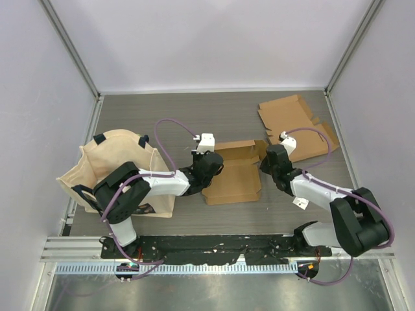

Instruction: Fold the paper box

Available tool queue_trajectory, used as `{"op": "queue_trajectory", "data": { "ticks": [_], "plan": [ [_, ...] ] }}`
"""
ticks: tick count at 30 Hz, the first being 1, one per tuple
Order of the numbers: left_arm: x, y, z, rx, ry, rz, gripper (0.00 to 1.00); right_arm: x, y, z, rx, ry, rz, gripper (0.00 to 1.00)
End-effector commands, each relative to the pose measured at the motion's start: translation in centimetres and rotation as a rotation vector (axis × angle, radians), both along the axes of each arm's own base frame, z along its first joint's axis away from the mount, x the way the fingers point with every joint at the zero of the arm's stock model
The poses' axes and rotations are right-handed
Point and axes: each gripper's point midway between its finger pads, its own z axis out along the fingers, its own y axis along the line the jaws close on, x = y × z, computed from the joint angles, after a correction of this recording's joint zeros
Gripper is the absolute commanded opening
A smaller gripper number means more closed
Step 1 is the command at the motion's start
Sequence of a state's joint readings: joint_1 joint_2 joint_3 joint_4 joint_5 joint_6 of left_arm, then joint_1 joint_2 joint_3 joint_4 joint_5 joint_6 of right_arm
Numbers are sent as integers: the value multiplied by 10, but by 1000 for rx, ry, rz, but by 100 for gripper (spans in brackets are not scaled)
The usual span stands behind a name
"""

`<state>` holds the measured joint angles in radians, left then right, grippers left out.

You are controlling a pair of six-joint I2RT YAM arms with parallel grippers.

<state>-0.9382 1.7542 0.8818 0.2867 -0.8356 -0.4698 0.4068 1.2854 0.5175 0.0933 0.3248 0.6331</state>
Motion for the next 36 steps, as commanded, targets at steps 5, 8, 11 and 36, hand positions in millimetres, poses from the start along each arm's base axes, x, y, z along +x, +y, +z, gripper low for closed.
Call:
{"op": "queue_trajectory", "data": {
  "ticks": [5,8,11,36],
  "plan": [
    [-5,6,4,21,13,-2,0,26,-7,2,4,-145,-106,1],
    [-5,8,4,24,12,-1,0,29,-8,-3,10,-150,-121,1],
    [-6,8,3,23,13,-4,0,34,-4,-5,29,-166,-125,1],
    [-6,3,3,6,21,-17,0,34,57,-33,187,-117,23,1]
  ]
}}
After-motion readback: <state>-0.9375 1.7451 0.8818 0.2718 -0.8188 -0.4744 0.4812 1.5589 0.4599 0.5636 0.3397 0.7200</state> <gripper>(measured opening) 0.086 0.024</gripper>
